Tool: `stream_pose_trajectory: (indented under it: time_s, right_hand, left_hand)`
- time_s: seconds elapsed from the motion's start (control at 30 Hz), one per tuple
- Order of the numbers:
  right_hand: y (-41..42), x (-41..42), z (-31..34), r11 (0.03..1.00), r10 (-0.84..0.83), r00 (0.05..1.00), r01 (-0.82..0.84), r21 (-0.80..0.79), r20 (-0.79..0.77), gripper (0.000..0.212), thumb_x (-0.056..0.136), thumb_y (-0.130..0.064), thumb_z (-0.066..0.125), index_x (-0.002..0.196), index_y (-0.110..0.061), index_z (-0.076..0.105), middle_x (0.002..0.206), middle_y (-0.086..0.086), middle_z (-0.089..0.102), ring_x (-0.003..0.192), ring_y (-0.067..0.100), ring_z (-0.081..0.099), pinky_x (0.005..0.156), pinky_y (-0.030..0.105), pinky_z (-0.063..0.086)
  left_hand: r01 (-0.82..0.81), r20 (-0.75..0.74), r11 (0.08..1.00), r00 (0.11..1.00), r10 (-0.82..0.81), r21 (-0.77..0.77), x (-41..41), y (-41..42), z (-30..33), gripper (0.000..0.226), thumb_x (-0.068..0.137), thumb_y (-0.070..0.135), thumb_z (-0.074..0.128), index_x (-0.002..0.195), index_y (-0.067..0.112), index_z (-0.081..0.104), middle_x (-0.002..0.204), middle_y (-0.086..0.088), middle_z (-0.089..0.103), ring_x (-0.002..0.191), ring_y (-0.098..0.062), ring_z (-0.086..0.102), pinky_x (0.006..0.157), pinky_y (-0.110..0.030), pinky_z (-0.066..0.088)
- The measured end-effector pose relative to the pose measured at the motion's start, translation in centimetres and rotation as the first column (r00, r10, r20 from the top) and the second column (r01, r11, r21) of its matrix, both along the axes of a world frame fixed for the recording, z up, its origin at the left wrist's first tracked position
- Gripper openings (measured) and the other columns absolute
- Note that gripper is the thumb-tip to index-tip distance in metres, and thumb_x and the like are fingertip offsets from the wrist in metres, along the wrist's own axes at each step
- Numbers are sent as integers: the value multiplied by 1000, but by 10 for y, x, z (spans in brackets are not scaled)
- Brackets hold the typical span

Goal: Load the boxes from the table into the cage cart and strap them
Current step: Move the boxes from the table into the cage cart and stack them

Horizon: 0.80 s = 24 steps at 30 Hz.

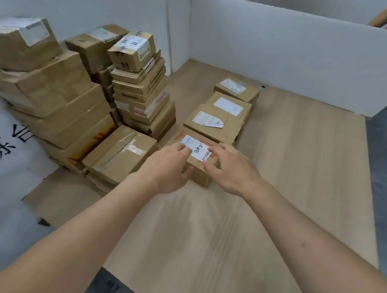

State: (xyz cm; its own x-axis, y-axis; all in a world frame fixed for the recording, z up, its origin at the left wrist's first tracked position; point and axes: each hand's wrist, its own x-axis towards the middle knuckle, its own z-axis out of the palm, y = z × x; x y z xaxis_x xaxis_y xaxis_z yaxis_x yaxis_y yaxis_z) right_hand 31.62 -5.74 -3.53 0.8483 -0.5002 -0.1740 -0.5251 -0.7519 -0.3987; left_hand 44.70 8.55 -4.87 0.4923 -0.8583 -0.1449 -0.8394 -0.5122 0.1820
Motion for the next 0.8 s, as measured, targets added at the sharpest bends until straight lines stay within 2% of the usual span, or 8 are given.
stream_pose_trajectory:
  time_s: [0.17, 0.27, 0.33, 0.43, 0.53, 0.63, 0.73, 0.8]
  right_hand:
    - [-22, 38, -39, 992, -106, 994, 107, 70, -30, 51, 102, -47, 49, 150, -29, 50, 160, -11, 38, 137, 22, 47, 112, 38, 39]
    - [-37, 52, -64, 986, -138, 988, 144, 81, -72, 50, 103, -46, 48, 149, -29, 51, 159, -7, 39, 137, 25, 48, 110, 39, 41]
    - [-44, 57, -80, 985, -143, 985, 152, 85, -100, 47, 103, -46, 48, 147, -28, 53, 157, -3, 41, 136, 27, 48, 109, 39, 42]
    - [-51, 58, -101, 980, -168, 980, 178, 85, -110, 42, 103, -46, 49, 140, -28, 57, 151, -1, 45, 134, 26, 50, 105, 39, 45]
    - [-53, 53, -116, 977, -183, 976, 194, 87, -117, 43, 101, -47, 49, 139, -29, 57, 153, 1, 43, 136, 27, 49, 107, 41, 45]
    - [-51, 44, -125, 975, -199, 972, 209, 72, -123, 45, 102, -45, 48, 144, -29, 54, 160, 5, 37, 141, 30, 44, 111, 40, 42]
    - [-47, 39, -131, 977, -199, 973, 206, 51, -119, 45, 101, -41, 48, 144, -28, 53, 159, 7, 35, 144, 30, 39, 112, 40, 39]
    - [-42, 37, -134, 976, -197, 972, 207, 72, -129, 50, 101, -43, 50, 151, -33, 46, 167, 9, 24, 151, 29, 28, 118, 40, 32]
  left_hand:
    - [81, -90, 994, 993, -75, 71, 42, -38, -48, 38, 99, 40, 55, 125, 13, 55, 126, -3, 52, 113, -31, 59, 89, -49, 52]
    - [85, -120, 988, 990, -69, 131, 52, -59, -74, 44, 101, 38, 53, 138, 14, 50, 147, -7, 44, 126, -33, 53, 96, -48, 50]
    - [82, -135, 980, 989, -58, 179, 54, -70, -92, 52, 102, 37, 51, 150, 18, 40, 161, -9, 31, 138, -35, 43, 103, -49, 46]
    - [96, -185, 968, 981, -53, 233, 54, -80, -119, 69, 104, 41, 48, 164, 32, 15, 173, -9, 4, 152, -42, 19, 116, -54, 36]
    - [109, -228, 953, 973, -44, 281, 48, -80, -142, 71, 105, 49, 43, 163, 48, 3, 173, -5, -13, 155, -50, -4, 123, -60, 20]
    - [122, -240, 961, 969, -61, 249, 44, -70, -151, 70, 104, 50, 44, 161, 54, 5, 172, 0, -19, 154, -48, -19, 126, -59, 14]
    - [182, -288, 961, 950, -118, 208, 48, -53, -151, 65, 103, 46, 48, 159, 55, 16, 172, 6, -18, 156, -40, -22, 128, -57, 8]
    - [246, -305, 951, 935, -181, 188, 52, -39, -150, 56, 103, 44, 49, 155, 53, 29, 173, 9, -13, 157, -36, -20, 128, -55, 2]
